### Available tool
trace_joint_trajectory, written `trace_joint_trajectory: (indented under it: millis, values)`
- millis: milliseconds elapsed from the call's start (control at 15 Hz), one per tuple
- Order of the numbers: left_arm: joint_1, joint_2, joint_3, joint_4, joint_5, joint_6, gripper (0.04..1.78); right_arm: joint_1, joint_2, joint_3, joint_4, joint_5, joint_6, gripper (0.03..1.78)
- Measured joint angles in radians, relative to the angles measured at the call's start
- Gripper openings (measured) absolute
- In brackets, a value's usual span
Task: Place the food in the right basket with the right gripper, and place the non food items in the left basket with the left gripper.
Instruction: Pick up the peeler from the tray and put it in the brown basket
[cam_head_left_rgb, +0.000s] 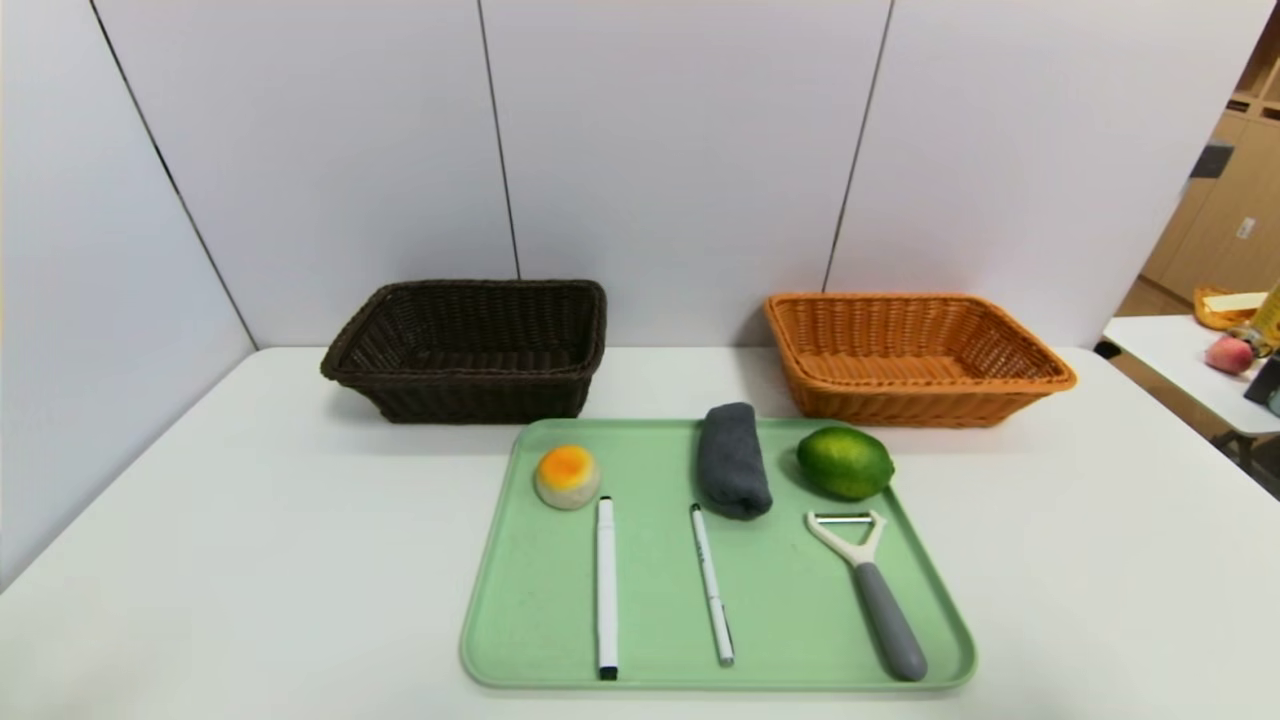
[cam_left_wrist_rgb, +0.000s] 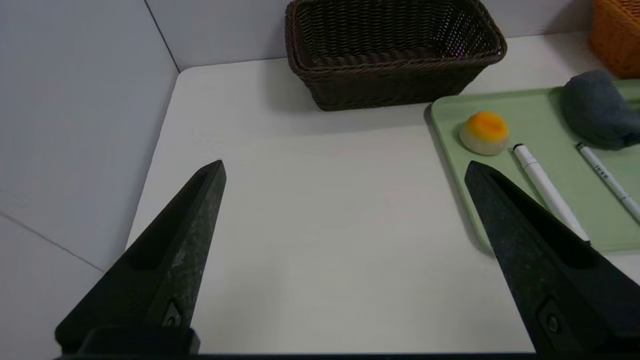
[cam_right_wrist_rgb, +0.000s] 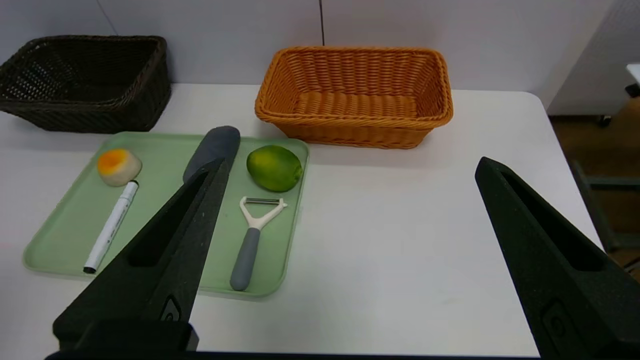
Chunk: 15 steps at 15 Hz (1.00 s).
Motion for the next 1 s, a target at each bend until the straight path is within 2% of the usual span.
trace_joint_trajectory:
  millis: [133, 267, 400, 533, 733, 1000]
  values:
    - [-0.003, 0.190, -0.174, 0.026, -0.015, -0.021, 1.69, 0.042, 0.217, -0.224, 0.146, -0.001, 0.016, 1.71]
    - [-0.034, 0.354, -0.296, 0.041, -0.056, -0.049, 1.69, 0.109, 0.414, -0.401, 0.299, -0.005, 0.062, 1.71]
    - [-0.099, 0.466, -0.333, 0.055, -0.111, -0.077, 1.69, 0.204, 0.604, -0.550, 0.460, -0.012, 0.140, 1.71]
    - [-0.166, 0.542, -0.346, 0.089, -0.119, -0.103, 1.69, 0.297, 0.777, -0.672, 0.621, -0.023, 0.224, 1.71]
    - [-0.286, 0.642, -0.383, 0.177, -0.093, -0.220, 1.69, 0.397, 0.984, -0.764, 0.793, -0.029, 0.306, 1.71]
    - [-0.411, 0.743, -0.393, 0.165, 0.092, -0.313, 1.69, 0.456, 1.147, -0.752, 0.823, -0.030, 0.333, 1.71]
